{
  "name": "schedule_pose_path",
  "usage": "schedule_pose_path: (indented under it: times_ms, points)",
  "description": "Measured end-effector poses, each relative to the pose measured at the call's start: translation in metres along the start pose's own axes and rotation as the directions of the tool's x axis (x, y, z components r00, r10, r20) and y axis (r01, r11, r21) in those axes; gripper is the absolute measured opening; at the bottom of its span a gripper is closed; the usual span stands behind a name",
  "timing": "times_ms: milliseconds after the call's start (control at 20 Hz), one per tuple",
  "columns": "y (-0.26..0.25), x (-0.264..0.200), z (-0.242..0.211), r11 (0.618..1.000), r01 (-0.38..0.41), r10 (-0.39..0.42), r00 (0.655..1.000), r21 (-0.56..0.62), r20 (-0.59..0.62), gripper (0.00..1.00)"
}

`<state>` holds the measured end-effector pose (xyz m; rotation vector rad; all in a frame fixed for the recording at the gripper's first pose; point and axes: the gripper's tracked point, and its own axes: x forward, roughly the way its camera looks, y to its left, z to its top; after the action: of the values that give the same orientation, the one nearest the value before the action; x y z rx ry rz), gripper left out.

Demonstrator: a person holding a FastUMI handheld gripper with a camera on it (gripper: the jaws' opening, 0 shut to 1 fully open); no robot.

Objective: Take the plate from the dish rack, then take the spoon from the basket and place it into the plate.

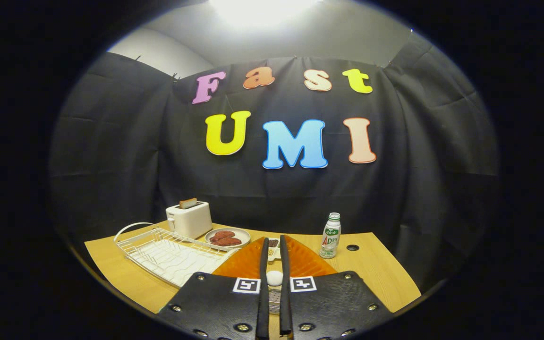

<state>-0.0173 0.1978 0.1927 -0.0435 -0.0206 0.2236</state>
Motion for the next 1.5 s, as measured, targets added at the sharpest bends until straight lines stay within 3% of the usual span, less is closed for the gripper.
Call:
schedule_pose_path:
  times_ms: [350,650,1100,1400,1500]
  points:
    - [0.016,-0.044,0.016,0.999,-0.017,0.014,0.997,-0.037,-0.078,0.09]
    - [0.057,-0.061,-0.041,0.992,-0.114,0.101,0.975,-0.058,-0.198,0.09]
    - [0.151,-0.040,-0.102,0.944,-0.328,0.301,0.907,-0.044,-0.295,0.09]
    - [0.179,-0.020,-0.131,0.910,-0.413,0.379,0.853,-0.022,-0.358,0.09]
    - [0.181,-0.020,-0.141,0.895,-0.447,0.409,0.828,-0.009,-0.384,0.13]
